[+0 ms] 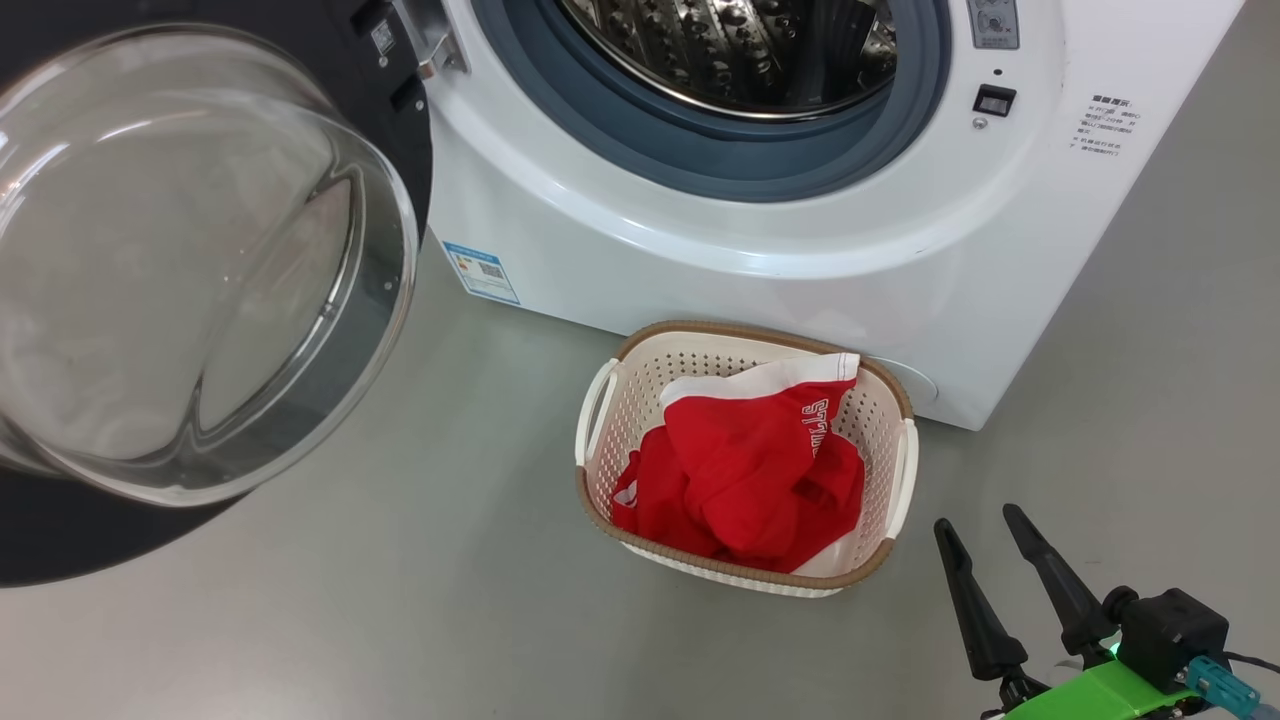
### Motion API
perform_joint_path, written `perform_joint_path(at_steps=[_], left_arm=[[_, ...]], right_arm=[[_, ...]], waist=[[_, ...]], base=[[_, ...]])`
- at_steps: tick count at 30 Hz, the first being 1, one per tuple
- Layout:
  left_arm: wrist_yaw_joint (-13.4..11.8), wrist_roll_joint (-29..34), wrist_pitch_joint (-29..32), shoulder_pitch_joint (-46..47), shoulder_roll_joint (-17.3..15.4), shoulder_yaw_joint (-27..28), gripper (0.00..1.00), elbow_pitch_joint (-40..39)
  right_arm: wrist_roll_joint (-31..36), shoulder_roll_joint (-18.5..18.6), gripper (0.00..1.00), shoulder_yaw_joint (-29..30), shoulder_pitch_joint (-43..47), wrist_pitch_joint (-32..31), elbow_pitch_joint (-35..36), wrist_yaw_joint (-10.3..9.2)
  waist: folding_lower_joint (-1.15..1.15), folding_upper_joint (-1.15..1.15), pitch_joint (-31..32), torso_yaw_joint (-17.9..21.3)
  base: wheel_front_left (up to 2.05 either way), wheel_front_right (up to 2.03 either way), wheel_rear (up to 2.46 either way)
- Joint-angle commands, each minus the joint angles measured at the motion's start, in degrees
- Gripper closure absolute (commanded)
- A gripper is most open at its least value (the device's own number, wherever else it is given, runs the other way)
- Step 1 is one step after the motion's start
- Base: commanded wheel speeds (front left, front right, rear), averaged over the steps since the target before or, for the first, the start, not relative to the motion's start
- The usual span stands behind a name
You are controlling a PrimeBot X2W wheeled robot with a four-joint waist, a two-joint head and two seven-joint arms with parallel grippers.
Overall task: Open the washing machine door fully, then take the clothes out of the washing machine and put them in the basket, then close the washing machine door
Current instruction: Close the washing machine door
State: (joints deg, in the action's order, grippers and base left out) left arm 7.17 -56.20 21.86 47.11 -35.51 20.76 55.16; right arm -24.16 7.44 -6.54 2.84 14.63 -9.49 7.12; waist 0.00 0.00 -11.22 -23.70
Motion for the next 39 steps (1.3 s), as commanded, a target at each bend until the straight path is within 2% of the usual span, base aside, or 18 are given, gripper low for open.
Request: perform_joint_path(at_steps=[1,8,17,24,39], left_arm=[[0.3,-1.6,2.3,-0.4,-4.3,0.0,1.0,-1.8],[0.3,-5.8,8.2,-4.2,-3.9,-3.7,1.0,-7.7],[0.3,-12.9,15.8,-12.2,-4.8,-9.6,1.0,-22.9],[0.3,-18.0,16.8,-17.2,-6.2,-11.8,1.0,-34.1],[0.3,-23.5,14.8,-21.5,-5.8,-20.4,1.0,-53.5]], right_arm=[[0.5,0.4,0.0,-1.6,-1.8,0.4,1.3,0.36],[0.2,0.2,0.0,-1.5,-1.5,0.4,1.1,0.36],[-0.2,-0.7,0.0,-1.4,-0.1,0.4,0.8,0.36],[-0.4,-1.2,0.0,-1.6,0.4,0.4,0.8,0.36],[-0.7,-1.5,0.0,-1.4,0.6,0.4,1.0,0.36]], waist=[[0.0,0.0,0.0,0.1],[0.0,0.0,1.1,0.0],[0.0,0.0,4.0,-0.8],[0.0,0.0,5.2,-1.1],[0.0,0.0,6.1,0.2]], base=[[0.0,0.0,0.0],[0.0,0.0,0.0],[0.0,0.0,0.0],[0.0,0.0,0.0],[0.0,0.0,0.0]])
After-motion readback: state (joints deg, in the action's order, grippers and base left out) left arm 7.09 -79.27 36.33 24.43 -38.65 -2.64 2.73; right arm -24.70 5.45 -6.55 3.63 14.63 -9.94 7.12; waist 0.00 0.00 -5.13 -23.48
